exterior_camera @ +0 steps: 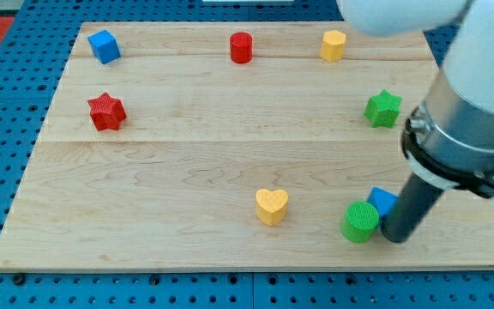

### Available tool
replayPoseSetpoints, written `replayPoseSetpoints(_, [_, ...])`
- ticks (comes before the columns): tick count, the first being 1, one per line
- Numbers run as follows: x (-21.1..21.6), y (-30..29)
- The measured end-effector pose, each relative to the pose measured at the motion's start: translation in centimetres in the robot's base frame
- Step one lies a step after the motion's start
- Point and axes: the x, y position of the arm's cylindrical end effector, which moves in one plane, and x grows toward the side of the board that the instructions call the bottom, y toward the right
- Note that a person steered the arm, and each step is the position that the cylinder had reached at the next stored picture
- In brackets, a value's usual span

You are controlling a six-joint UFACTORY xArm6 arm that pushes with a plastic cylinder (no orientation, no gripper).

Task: Move heart and green circle in a diagonal line with red star

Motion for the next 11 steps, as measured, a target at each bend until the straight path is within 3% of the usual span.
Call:
replayPoseSetpoints(3, [-1.8,-10.4])
replayPoseSetpoints(4, [0.4,-6.1])
replayPoseSetpoints(5, [0.7,-9.6])
replayPoseSetpoints(6, [0.6,-16.8])
replayPoseSetpoints(7, [0.6,-17.3])
replayPoseSetpoints(8, [0.4,-10.2])
replayPoseSetpoints(9, [-2.1,-10.0])
replayPoseSetpoints(11, [-6.4,-20.0])
